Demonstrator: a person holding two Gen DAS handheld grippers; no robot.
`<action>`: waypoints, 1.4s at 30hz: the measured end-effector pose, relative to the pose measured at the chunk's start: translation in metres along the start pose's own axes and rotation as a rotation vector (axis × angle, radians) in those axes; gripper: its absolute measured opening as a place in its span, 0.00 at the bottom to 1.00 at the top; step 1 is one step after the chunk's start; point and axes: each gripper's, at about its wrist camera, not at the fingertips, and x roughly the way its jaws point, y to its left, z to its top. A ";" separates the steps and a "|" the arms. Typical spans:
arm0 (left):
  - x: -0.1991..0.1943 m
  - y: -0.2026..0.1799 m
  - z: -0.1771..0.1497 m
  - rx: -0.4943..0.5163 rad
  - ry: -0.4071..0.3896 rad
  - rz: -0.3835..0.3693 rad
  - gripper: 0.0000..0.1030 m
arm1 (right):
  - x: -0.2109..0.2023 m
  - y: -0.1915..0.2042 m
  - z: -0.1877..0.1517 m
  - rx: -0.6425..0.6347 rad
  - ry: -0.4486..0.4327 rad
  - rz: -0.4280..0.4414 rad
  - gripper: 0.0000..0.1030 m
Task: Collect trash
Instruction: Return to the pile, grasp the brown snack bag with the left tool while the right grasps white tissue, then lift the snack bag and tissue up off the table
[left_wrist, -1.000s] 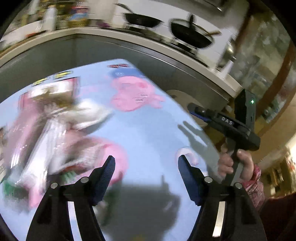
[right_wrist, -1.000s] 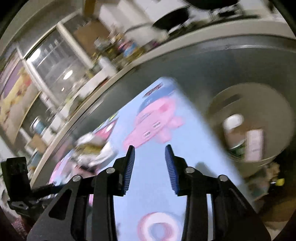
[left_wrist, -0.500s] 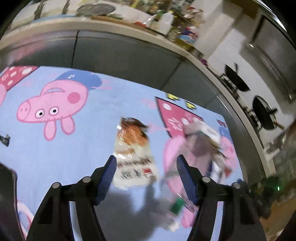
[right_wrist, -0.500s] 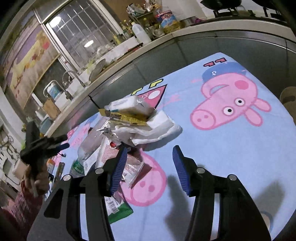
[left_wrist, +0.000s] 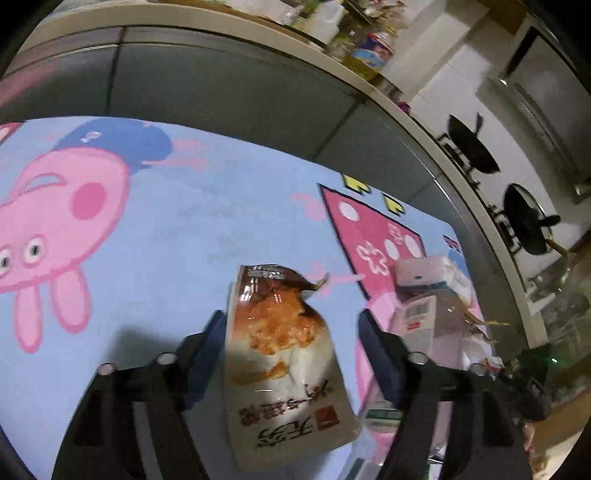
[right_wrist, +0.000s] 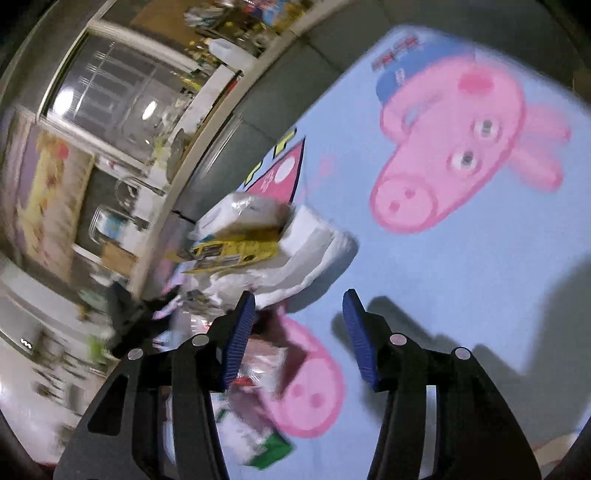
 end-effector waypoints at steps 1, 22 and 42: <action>0.004 0.000 0.002 0.005 0.003 -0.002 0.57 | 0.003 -0.002 -0.001 0.026 0.014 0.022 0.47; -0.048 -0.005 -0.038 -0.037 -0.090 -0.080 0.06 | 0.016 -0.008 -0.012 0.180 -0.143 0.000 0.02; -0.089 -0.013 -0.046 -0.059 -0.148 -0.016 0.02 | -0.095 0.016 -0.049 -0.160 -0.412 -0.198 0.02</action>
